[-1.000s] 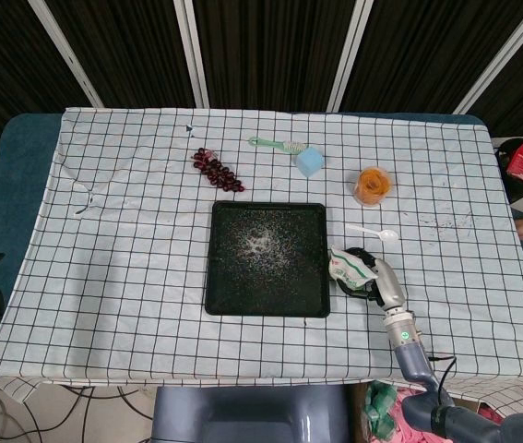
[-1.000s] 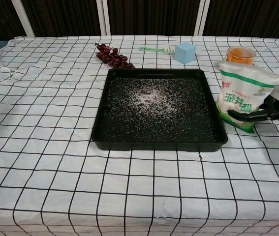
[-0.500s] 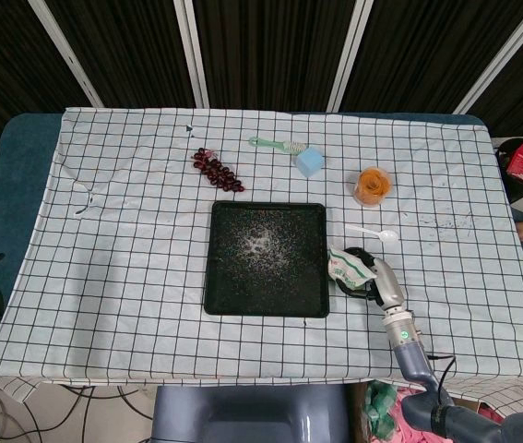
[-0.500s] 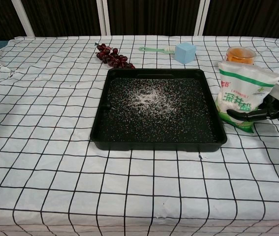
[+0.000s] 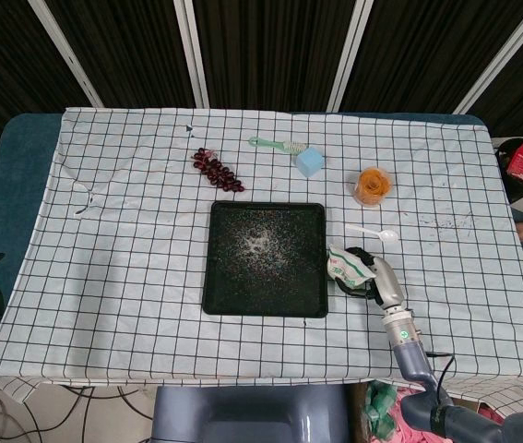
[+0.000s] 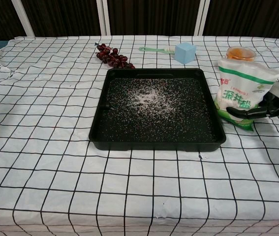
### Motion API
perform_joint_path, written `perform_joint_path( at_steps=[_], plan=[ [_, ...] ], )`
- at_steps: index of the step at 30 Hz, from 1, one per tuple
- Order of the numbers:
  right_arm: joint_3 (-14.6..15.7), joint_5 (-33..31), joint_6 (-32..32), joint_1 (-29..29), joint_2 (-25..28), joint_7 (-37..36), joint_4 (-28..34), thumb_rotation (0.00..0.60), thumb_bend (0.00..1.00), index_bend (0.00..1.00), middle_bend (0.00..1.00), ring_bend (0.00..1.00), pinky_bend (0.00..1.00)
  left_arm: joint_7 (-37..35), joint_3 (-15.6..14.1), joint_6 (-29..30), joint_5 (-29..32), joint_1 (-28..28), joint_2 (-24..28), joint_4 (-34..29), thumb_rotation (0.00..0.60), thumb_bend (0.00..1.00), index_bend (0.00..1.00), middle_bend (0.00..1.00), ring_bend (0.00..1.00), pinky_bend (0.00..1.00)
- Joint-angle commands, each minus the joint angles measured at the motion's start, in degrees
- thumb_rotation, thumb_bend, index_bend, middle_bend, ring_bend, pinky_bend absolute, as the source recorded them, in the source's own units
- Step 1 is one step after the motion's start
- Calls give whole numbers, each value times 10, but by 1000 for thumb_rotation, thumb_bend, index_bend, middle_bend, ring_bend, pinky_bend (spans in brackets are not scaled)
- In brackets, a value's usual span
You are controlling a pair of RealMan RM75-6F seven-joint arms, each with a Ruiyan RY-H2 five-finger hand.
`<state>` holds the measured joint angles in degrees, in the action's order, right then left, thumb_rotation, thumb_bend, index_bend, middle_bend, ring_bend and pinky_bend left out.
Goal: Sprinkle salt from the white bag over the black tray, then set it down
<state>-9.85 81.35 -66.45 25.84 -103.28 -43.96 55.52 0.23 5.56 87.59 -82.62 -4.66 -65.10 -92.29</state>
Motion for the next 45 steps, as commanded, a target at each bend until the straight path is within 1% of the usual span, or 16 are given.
perform_joint_path(
  at_steps=[1, 5, 10, 14, 19, 23, 24, 28, 34, 41, 45],
  plan=[
    [0, 0, -1, 0, 0, 0, 0, 600, 410, 430, 344, 451, 452, 0, 0, 0, 0, 0, 0, 0, 600, 609, 212, 59, 0, 0],
    [0, 0, -2, 0, 0, 0, 0, 600, 410, 430, 344, 451, 452, 0, 0, 0, -1, 0, 0, 0, 600, 610, 213, 59, 0, 0],
    [-4, 8, -10, 4, 20, 10, 1, 600, 410, 431, 344, 450, 452, -2, 0, 1, -1, 0, 1, 0, 600, 610, 213, 59, 0, 0],
    [-6, 16, -22, 3, 63, 19, 29, 600, 410, 431, 344, 450, 452, -3, 1, 4, -3, 1, 0, 2, 600, 609, 212, 59, 0, 0],
    [3, 34, -18, 4, 137, 51, 92, 600, 410, 432, 347, 452, 455, -8, 2, 18, -16, 2, -2, 7, 600, 610, 212, 58, 0, 0],
    [11, 37, 12, 14, 193, 83, 144, 600, 410, 433, 351, 454, 460, -15, 0, 20, -23, 2, 0, 7, 600, 610, 212, 58, 0, 0],
    [13, 37, 27, 19, 214, 98, 161, 600, 411, 434, 351, 454, 460, -17, 1, 20, -24, 2, 0, 6, 600, 610, 212, 58, 0, 0],
    [14, 19, 69, 29, 261, 122, 216, 600, 412, 437, 351, 454, 465, -25, 2, 22, -25, 2, 0, 4, 600, 610, 212, 58, 0, 0],
    [11, -2, 118, 49, 294, 134, 258, 600, 414, 443, 354, 455, 475, -35, 3, 25, -26, 2, 0, 1, 600, 610, 212, 58, 0, 0],
    [6, -23, 196, 92, 330, 181, 291, 600, 430, 448, 357, 455, 476, -34, 2, 25, -27, 3, -1, 2, 600, 610, 212, 58, 0, 0],
    [-6, -52, 235, 117, 345, 210, 314, 600, 435, 454, 359, 455, 478, -32, 2, 24, -25, 2, -1, 2, 600, 610, 212, 58, 0, 0]
  ],
)
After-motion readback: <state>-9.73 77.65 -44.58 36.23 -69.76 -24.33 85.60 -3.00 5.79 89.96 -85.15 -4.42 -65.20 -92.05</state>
